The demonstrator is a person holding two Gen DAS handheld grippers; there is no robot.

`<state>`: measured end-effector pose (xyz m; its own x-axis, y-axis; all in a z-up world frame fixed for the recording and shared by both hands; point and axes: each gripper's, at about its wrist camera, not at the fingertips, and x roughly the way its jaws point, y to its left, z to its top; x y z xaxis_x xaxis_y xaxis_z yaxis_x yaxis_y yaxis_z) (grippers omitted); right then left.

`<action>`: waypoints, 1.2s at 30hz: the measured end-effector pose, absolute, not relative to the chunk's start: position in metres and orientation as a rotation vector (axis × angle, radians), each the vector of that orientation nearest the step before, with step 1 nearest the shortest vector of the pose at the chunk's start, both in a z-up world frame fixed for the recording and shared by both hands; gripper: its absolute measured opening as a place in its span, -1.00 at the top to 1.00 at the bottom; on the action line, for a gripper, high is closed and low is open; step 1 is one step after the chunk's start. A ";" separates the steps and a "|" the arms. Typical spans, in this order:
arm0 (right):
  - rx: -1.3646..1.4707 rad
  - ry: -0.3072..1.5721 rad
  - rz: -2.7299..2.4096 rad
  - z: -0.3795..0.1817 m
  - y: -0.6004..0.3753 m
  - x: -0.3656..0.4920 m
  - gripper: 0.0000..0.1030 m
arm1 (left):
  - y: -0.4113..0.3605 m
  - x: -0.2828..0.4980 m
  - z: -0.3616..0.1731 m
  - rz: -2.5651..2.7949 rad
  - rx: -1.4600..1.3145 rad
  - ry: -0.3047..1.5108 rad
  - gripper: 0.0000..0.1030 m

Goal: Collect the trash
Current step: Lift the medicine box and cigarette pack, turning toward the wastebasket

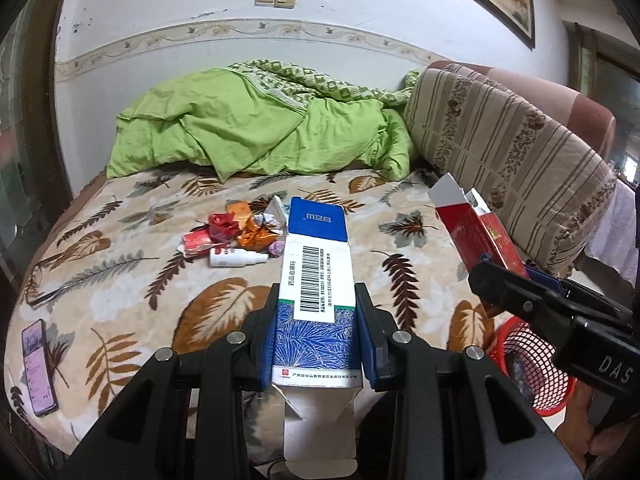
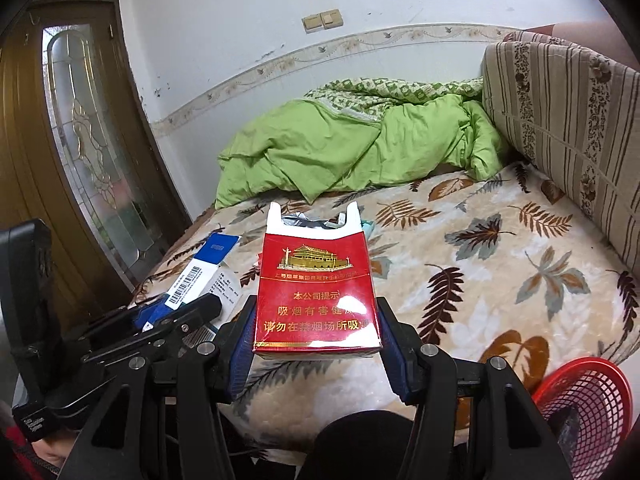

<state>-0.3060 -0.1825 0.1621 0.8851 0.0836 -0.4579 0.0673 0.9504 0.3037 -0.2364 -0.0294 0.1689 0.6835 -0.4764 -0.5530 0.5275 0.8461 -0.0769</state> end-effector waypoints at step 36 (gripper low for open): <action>0.391 0.658 0.013 0.104 -0.221 -0.227 -0.14 | -0.069 -0.145 0.103 -0.435 0.207 0.729 0.38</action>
